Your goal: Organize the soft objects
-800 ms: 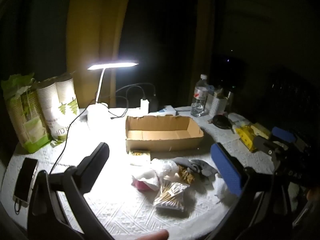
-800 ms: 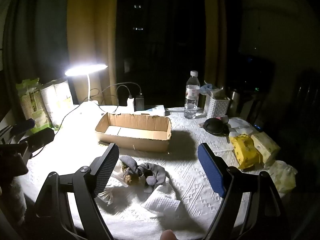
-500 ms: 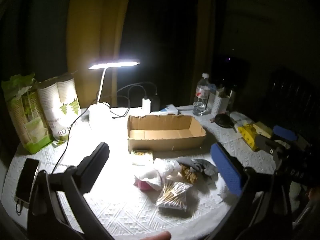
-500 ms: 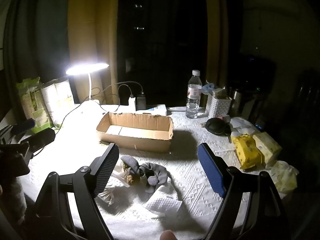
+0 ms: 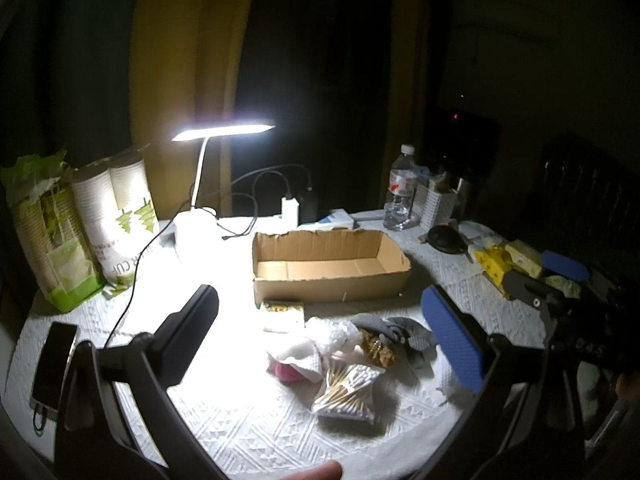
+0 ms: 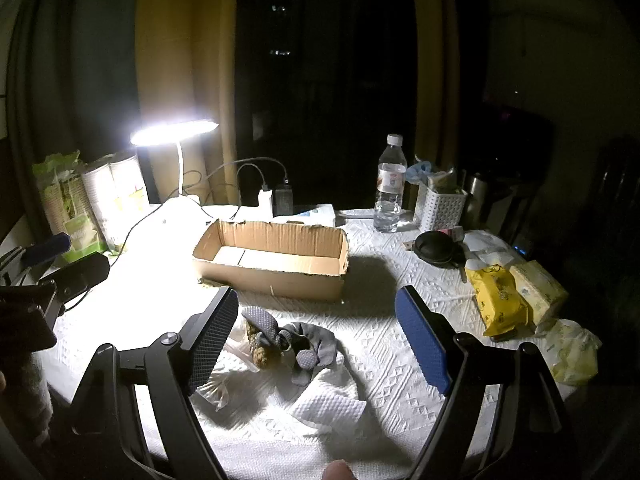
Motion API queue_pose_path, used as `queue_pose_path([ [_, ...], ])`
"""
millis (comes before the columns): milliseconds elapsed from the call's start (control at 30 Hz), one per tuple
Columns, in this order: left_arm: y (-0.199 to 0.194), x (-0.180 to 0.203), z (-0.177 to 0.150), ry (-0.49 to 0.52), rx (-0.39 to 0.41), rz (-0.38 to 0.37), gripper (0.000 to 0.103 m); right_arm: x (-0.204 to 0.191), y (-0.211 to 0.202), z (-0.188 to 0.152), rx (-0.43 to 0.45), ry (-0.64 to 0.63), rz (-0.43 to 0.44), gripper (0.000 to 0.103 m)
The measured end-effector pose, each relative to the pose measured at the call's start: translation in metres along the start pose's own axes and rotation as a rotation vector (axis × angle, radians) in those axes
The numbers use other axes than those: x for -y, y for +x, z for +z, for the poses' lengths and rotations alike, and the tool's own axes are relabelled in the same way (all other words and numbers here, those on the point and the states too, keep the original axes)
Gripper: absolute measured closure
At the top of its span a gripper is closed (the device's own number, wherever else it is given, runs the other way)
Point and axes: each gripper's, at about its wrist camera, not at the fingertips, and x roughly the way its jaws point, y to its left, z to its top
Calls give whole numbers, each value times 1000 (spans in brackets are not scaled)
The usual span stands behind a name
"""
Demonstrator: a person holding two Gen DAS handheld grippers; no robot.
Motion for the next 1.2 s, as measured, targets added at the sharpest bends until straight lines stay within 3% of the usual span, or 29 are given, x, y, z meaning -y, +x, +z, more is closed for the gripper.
queue_pose_path([
  [1200,-1,7,0,30,14,13,1,5,2,-2,-23,15,7,19],
])
